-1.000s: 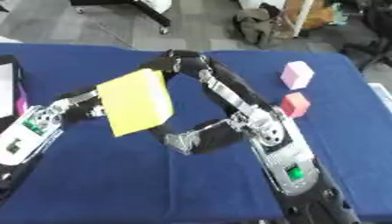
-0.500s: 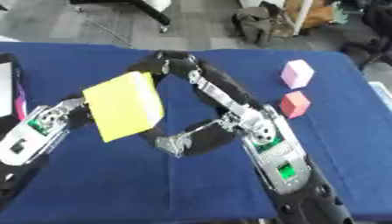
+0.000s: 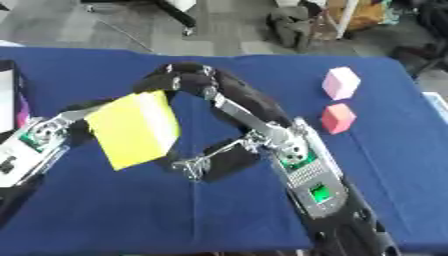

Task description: Pick up the objects with one hand, pass them to the other hand, and then place them into the box on the other side of the table.

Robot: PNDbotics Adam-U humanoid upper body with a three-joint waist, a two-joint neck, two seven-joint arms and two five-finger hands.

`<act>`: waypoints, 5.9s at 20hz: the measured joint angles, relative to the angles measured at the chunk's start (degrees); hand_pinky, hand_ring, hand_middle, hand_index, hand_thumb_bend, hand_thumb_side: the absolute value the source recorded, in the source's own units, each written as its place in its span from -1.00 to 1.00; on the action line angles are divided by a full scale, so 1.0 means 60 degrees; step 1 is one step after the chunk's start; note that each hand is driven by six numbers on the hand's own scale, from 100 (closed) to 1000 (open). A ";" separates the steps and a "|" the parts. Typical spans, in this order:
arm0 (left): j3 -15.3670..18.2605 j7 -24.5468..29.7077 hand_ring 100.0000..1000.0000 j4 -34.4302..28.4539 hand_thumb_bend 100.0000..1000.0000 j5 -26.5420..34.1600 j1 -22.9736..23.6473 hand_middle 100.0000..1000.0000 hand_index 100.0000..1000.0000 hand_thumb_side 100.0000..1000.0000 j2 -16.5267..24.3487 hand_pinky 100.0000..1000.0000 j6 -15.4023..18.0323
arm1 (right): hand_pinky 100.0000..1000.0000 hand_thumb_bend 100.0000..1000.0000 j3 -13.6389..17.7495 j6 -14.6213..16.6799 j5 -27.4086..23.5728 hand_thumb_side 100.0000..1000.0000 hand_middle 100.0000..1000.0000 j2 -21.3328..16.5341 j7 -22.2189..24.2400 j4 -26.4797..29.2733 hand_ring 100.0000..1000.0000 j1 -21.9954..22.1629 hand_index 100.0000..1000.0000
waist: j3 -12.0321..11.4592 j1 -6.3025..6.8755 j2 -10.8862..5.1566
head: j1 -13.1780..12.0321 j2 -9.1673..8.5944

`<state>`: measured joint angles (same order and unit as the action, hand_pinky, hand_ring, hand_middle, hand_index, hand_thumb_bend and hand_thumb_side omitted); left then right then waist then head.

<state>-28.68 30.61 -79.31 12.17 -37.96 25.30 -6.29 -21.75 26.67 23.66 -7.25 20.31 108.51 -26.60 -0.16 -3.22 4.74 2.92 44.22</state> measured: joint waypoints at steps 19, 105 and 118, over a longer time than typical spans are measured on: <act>-0.0077 0.0777 0.38 -0.0534 0.86 0.0502 0.0295 0.16 0.49 0.36 0.0752 0.43 0.0214 | 0.30 -1.00 -0.0031 0.0456 0.1156 -0.78 -0.54 0.0171 -0.0516 -0.0433 0.10 -0.0020 -0.33 | -0.0050 0.0009 0.0076 | 0.0049 0.0000; -0.0549 0.0983 0.20 -0.1256 0.48 -0.0164 -0.0899 -0.22 0.22 0.01 0.0660 0.44 0.0757 | 0.27 -1.00 -0.0104 0.0924 0.5327 -0.73 -0.58 0.0481 -0.1948 -0.1185 0.10 -0.0198 -0.36 | -0.0175 0.0105 0.0228 | 0.0119 0.0000; -0.0520 0.0895 0.02 -0.1299 -0.19 -0.0165 -0.0899 -0.83 -0.30 -0.45 0.0663 0.38 0.0705 | 0.28 -1.00 -0.0150 0.0857 0.5337 -0.71 -0.53 0.0494 -0.1937 -0.1136 0.12 -0.0199 -0.29 | -0.0175 0.0105 0.0228 | 0.0111 0.0000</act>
<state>-31.80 35.98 -87.11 11.18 -43.36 29.28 -2.06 -22.66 31.82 55.68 -4.29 8.69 101.69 -27.80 -1.21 -2.59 6.11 3.59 44.22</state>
